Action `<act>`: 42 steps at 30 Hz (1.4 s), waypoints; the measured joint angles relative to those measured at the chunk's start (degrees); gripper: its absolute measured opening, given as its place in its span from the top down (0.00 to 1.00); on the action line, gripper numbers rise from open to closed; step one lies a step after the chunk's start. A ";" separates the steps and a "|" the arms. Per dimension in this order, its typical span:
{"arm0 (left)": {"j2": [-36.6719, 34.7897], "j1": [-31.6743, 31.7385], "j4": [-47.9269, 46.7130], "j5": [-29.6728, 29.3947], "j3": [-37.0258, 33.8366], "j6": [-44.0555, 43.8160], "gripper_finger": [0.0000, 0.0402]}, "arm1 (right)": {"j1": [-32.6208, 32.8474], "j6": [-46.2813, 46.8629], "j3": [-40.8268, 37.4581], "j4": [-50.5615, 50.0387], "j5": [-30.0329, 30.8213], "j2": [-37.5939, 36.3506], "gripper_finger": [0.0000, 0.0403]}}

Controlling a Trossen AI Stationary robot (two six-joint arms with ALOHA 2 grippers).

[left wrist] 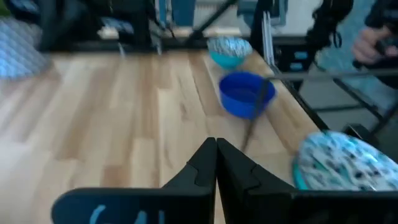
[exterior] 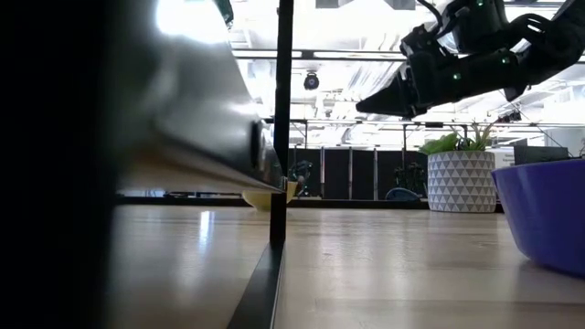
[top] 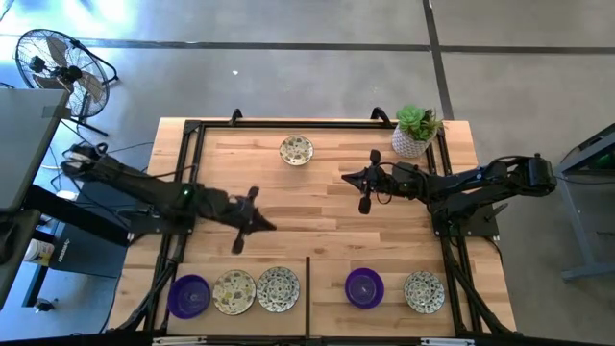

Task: Pick & Place Mini bowls
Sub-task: Stack the violet bowl on top of the other stacked violet bowls on the shelf

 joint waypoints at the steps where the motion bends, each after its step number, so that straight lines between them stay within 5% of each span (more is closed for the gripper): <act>1: 0.07 1.71 2.23 1.38 -0.74 1.17 1.00 | -0.01 0.00 0.00 -0.47 -0.01 -0.19 1.00; 6: 0.12 8.92 14.50 5.63 -6.36 4.39 1.00 | 0.01 1.01 2.36 -9.73 -0.01 -3.77 1.00; 12: -0.04 16.17 27.97 6.33 -14.22 3.98 1.00 | 1.92 4.47 9.82 -33.82 0.52 -11.09 0.99; 21: -0.04 25.17 32.80 6.33 -19.58 2.43 1.00 | 18.46 21.27 22.88 -74.35 14.24 -12.72 0.94; 28: 0.16 26.13 32.85 6.29 -19.60 2.77 1.00 | 31.81 40.92 30.28 -94.24 9.63 -8.91 0.81; 34: 0.16 26.13 32.74 6.33 -19.60 2.96 1.00 | 37.26 51.58 31.54 -96.05 2.91 -4.16 0.65; 42: 0.16 26.13 32.72 6.31 -19.60 4.41 1.00 | 37.47 56.29 31.54 -84.60 -4.80 3.28 0.51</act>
